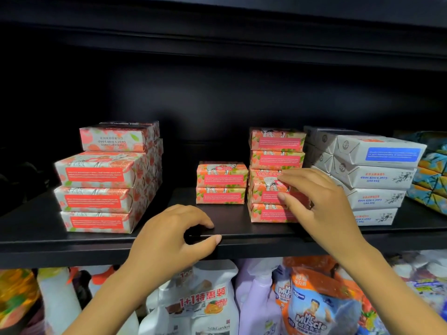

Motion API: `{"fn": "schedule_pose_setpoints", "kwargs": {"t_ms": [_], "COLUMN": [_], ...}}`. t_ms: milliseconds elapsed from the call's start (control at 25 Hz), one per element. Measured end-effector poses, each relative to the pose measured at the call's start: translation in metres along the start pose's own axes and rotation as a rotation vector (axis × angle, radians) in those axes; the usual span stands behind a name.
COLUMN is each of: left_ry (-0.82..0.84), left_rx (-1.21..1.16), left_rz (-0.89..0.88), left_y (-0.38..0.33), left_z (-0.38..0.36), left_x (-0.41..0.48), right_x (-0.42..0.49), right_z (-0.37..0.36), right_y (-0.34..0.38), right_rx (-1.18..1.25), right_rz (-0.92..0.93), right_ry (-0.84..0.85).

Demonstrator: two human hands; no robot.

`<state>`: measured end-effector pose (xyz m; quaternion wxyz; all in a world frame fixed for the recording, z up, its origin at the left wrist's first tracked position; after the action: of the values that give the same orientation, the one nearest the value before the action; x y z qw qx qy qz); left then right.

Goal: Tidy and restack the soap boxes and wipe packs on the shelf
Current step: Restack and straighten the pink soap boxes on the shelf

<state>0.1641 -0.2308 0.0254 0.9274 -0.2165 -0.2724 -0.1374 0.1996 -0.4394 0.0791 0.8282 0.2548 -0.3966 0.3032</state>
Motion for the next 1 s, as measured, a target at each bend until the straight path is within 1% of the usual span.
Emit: {"fn": "schedule_pose_setpoints", "kwargs": {"t_ms": [80,120,200,280,360,440,520,600,680,760,880,1000], "left_ry": [-0.006,-0.009,-0.006,-0.007,-0.006,-0.004,-0.006,-0.009,-0.007,-0.016,-0.025,-0.001], "left_rx": [-0.003,-0.002,0.004,0.006,-0.01,-0.024,-0.024,-0.027,-0.033,-0.037,-0.019,-0.024], "left_rz": [0.005,0.008,0.011,0.005,-0.002,-0.005,-0.009,-0.008,-0.009,-0.016,-0.022,0.026], "left_y": [0.0,0.0,0.001,0.0,0.001,0.001,0.001,0.002,0.001,0.0,-0.001,0.002], "left_z": [0.001,0.001,0.0,0.0,0.001,0.0,0.001,0.001,0.0,0.001,0.003,0.002], "left_x": [0.0,0.0,0.0,0.0,0.0,0.0,-0.001,-0.001,-0.001,-0.003,-0.003,-0.004], "right_x": [0.002,0.005,0.016,0.029,0.044,0.056,0.062,0.062,0.061,0.06,0.053,0.041], "right_z": [0.005,0.002,-0.013,-0.036,-0.063,-0.087,-0.106,-0.117,-0.118,-0.111,-0.093,-0.074], "right_y": [0.022,0.035,0.061,0.08,0.085,0.077,0.063,0.056,0.059,0.066,0.076,0.081], "right_rx": [0.019,0.04,0.046,-0.009,-0.105,-0.234,-0.383,-0.507,-0.582,-0.577,-0.481,-0.296], "right_rz": [0.071,0.107,0.167,0.185,0.157,0.087,-0.029,-0.086,-0.058,0.016,0.102,0.16], "right_ry": [-0.083,-0.089,-0.043,0.054,0.198,0.334,0.475,0.542,0.52,0.428,0.283,0.2]}}
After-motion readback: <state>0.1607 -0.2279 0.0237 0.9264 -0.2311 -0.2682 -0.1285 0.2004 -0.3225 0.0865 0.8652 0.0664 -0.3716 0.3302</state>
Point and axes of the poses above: each hand's wrist, its own x-axis towards the middle knuckle, its own z-axis out of the back of the hand, y = z × x, the point moved 10 cm from there along x, towards the middle knuckle, and after that the axes turned 2 degrees about x, right-handed, at the moved point
